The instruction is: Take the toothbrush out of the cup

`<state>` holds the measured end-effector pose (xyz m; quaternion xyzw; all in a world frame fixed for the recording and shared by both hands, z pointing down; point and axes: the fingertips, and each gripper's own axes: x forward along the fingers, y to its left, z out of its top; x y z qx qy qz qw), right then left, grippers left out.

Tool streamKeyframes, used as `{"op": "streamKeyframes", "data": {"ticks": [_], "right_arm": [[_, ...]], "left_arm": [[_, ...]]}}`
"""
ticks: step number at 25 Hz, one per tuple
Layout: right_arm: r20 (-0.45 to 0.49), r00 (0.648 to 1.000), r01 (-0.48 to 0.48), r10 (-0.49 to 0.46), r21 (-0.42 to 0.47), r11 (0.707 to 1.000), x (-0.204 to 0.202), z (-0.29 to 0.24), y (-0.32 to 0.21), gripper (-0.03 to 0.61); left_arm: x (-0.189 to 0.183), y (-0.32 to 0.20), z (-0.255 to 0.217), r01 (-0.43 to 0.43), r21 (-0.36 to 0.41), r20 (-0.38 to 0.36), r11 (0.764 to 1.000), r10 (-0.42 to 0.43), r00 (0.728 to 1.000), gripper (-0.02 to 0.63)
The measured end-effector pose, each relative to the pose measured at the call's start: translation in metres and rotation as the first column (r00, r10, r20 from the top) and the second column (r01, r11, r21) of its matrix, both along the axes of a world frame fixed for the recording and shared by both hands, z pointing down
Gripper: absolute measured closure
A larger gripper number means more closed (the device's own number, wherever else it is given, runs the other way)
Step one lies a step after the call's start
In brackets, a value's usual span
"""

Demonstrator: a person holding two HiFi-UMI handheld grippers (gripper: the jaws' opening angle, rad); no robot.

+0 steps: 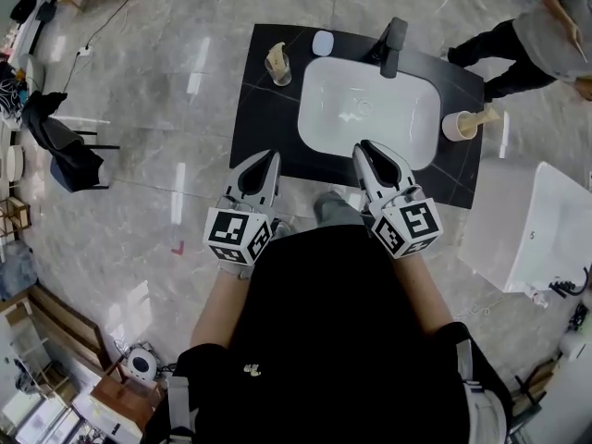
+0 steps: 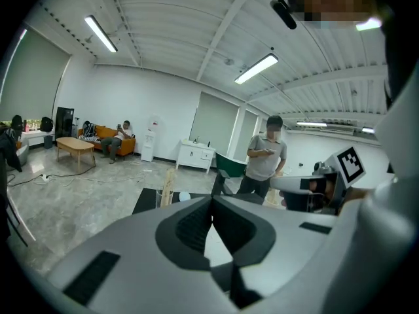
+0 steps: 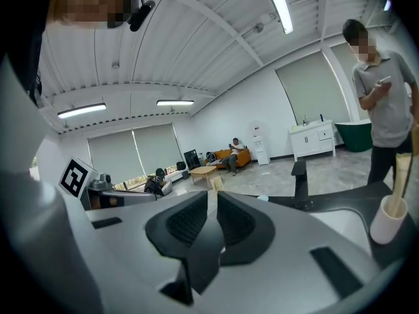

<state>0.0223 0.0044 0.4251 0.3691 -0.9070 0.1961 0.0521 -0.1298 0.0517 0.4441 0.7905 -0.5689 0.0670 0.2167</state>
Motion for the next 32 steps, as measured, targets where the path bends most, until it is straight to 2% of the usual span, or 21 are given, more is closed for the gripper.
{"op": "streamKeyframes", "data": {"ticks": [8, 17, 24, 32], "right_arm": [[0.031, 0.998, 0.047, -0.046, -0.025, 0.999, 0.034, 0.007, -0.052, 0.515], [0.045, 0.998, 0.053, -0.051, -0.042, 0.998, 0.052, 0.014, -0.075, 0.515], [0.036, 0.999, 0.026, -0.024, -0.043, 0.999, 0.052, 0.012, -0.079, 0.515], [0.005, 0.999, -0.049, 0.049, -0.039, 0.998, 0.041, 0.006, -0.075, 0.515]], "left_arm": [[0.031, -0.046, -0.004, 0.067, -0.012, 0.029, 0.998, -0.067, 0.997, 0.591], [0.047, -0.071, 0.001, 0.084, -0.028, 0.056, 0.996, -0.082, 0.995, 0.591], [0.042, -0.080, 0.002, 0.065, -0.031, 0.052, 0.997, -0.063, 0.997, 0.591], [0.018, -0.090, 0.009, 0.012, -0.032, 0.049, 0.999, -0.010, 0.999, 0.591]]}}
